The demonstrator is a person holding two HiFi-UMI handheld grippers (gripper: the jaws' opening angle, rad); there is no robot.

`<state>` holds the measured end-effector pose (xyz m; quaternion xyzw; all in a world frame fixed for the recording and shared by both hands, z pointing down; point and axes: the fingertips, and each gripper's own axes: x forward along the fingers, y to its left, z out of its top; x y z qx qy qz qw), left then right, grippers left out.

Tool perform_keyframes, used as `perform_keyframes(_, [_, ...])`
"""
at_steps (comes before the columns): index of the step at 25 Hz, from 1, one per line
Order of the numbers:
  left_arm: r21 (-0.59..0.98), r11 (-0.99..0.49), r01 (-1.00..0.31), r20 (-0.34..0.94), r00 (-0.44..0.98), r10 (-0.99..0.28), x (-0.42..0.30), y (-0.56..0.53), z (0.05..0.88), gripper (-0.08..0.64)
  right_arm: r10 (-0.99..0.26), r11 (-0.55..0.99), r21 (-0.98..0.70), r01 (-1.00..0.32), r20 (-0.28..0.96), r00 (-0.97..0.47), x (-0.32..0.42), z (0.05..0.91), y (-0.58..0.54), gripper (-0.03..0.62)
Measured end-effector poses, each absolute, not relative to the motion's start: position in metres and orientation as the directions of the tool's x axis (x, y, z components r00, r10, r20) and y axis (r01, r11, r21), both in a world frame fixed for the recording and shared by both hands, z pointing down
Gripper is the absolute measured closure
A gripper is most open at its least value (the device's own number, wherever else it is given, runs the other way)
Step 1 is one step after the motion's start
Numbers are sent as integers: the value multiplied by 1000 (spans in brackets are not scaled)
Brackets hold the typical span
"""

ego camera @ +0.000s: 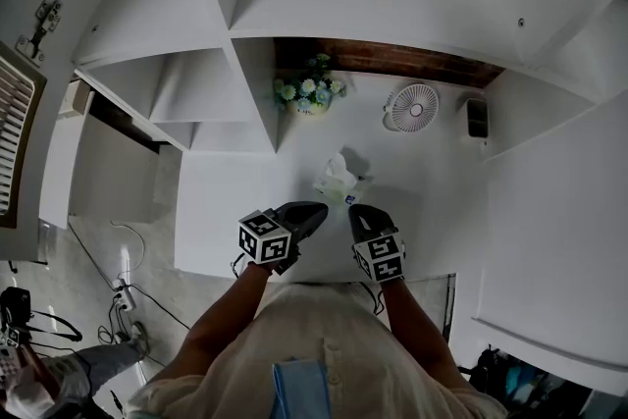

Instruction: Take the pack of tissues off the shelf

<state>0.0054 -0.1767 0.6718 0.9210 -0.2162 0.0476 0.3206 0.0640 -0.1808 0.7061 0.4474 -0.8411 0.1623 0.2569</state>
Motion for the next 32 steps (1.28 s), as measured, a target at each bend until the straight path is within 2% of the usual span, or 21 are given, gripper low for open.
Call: perform_keyframes(32, [569, -706, -421, 234, 906, -352, 8, -174, 672, 546, -664, 541, -52, -839, 585, -465, 65, 702, -173, 577])
